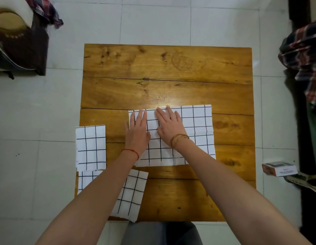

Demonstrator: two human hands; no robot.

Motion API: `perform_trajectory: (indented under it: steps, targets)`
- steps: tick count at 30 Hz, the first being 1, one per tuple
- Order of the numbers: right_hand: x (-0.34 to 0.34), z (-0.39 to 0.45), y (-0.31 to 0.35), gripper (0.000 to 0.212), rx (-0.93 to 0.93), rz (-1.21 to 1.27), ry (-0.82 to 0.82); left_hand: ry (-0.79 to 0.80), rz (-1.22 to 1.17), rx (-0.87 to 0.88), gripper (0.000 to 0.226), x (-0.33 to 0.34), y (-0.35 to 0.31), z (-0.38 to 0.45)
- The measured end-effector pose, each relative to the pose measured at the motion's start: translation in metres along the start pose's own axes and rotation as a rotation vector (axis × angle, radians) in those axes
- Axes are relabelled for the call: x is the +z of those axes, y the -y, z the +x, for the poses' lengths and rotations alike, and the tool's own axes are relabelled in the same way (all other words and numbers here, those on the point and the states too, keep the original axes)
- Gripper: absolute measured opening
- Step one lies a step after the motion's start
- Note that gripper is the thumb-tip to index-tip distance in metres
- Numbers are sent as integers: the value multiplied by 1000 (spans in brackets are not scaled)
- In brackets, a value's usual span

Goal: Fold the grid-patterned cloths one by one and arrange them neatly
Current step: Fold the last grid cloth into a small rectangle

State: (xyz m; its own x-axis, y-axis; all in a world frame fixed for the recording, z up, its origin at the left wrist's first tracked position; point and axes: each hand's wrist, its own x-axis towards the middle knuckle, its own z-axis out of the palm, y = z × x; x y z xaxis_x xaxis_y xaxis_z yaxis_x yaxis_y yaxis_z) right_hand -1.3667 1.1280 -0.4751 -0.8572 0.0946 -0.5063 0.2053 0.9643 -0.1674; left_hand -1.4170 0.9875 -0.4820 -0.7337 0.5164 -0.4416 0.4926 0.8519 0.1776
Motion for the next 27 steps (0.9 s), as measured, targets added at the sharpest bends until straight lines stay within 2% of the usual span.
perform_trajectory:
  steps: [8, 15, 19, 21, 24, 27]
  targets:
    - [20, 1, -33, 58, 9, -38, -31, 16, -30, -26, 77, 15, 11, 8]
    - [19, -32, -116, 54, 371, 60, -203, -23, -44, -23, 76, 13, 14, 9]
    - [14, -40, -132, 55, 342, 67, -208, -44, -53, -27, 76, 13, 11, 8]
    - [10, -41, -127, 56, 333, 96, -237, -106, -122, -52, 72, 13, 8, 3]
    - [9, -46, -107, 58, 240, 97, -266, -274, -279, -237, 57, 12, 3, -14]
    - [16, -51, -81, 63, 122, 87, -230, -259, -417, -565, 51, 17, 1, -30]
